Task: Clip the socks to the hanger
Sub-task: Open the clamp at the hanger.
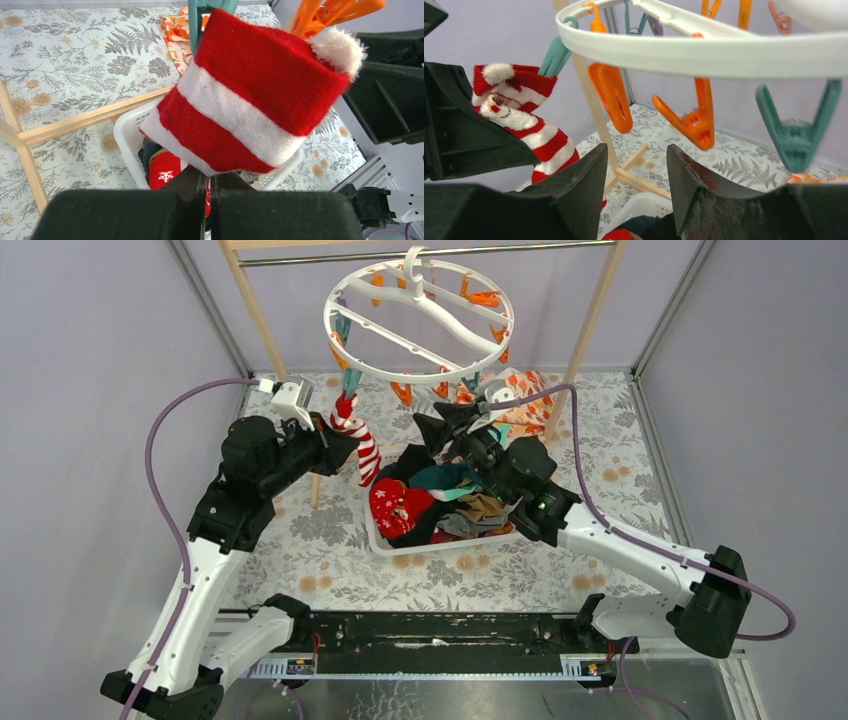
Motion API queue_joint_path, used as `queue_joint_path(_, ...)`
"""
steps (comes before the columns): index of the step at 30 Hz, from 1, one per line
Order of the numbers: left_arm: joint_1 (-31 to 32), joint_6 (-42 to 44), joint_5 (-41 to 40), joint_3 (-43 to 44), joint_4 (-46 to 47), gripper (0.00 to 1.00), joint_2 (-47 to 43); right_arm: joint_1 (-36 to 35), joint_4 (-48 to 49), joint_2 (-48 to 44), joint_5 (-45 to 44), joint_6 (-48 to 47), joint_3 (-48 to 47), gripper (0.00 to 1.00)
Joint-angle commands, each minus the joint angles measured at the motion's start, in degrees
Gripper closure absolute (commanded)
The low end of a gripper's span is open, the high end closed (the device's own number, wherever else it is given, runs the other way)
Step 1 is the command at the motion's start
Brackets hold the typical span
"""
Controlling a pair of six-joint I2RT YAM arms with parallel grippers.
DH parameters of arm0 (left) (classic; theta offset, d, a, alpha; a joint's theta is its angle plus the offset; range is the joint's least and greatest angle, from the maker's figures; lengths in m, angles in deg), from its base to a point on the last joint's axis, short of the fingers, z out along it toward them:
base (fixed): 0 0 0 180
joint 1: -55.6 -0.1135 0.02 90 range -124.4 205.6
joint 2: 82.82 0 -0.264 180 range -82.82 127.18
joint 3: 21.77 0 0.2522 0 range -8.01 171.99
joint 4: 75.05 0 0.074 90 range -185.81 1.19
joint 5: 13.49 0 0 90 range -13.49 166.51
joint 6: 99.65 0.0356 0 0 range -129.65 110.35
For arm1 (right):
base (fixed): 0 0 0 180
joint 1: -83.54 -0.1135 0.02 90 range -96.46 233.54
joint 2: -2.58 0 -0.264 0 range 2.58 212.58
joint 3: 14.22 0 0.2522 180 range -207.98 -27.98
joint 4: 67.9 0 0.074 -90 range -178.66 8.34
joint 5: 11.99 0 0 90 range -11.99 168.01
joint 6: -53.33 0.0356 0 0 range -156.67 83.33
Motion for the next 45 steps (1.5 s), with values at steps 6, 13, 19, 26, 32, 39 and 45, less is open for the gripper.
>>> queue_joint_path(6, 0.0, 1.8, 0.5, 3.2, 2.0, 1.00, -1.1, 4.1, 5.0, 5.4, 11.4, 3.0, -8.5, 0.41)
queue_joint_path(13, 0.0, 2.0, 0.6, 4.3, 1.4, 1.00, -1.1, 5.8, 5.8, 7.8, 16.7, 5.5, -10.6, 0.47)
queue_joint_path(19, 0.0, 2.0, 0.4, 5.0, 1.1, 1.00, -1.1, 5.9, 8.2, 9.0, 18.2, 6.0, -10.8, 0.56)
queue_joint_path(26, 0.0, 2.6, -0.7, 5.6, 0.0, 1.00, -1.5, 5.9, 9.9, 7.7, 19.3, 5.0, -9.2, 0.89)
queue_joint_path(32, -0.1, 2.1, -5.0, 6.7, -2.0, 0.55, -1.6, 5.8, 7.1, 7.6, 17.3, 4.5, -9.7, 1.00)
queue_joint_path(39, -0.1, 1.6, -8.2, 8.4, -6.5, 0.24, -3.4, 4.6, 7.0, 8.8, 11.5, 3.1, -10.3, 1.00)
queue_joint_path(45, 0.0, 1.3, 0.1, 12.1, -6.5, 0.19, -3.6, 2.2, 6.3, 10.7, 8.8, 0.5, -12.6, 1.00)
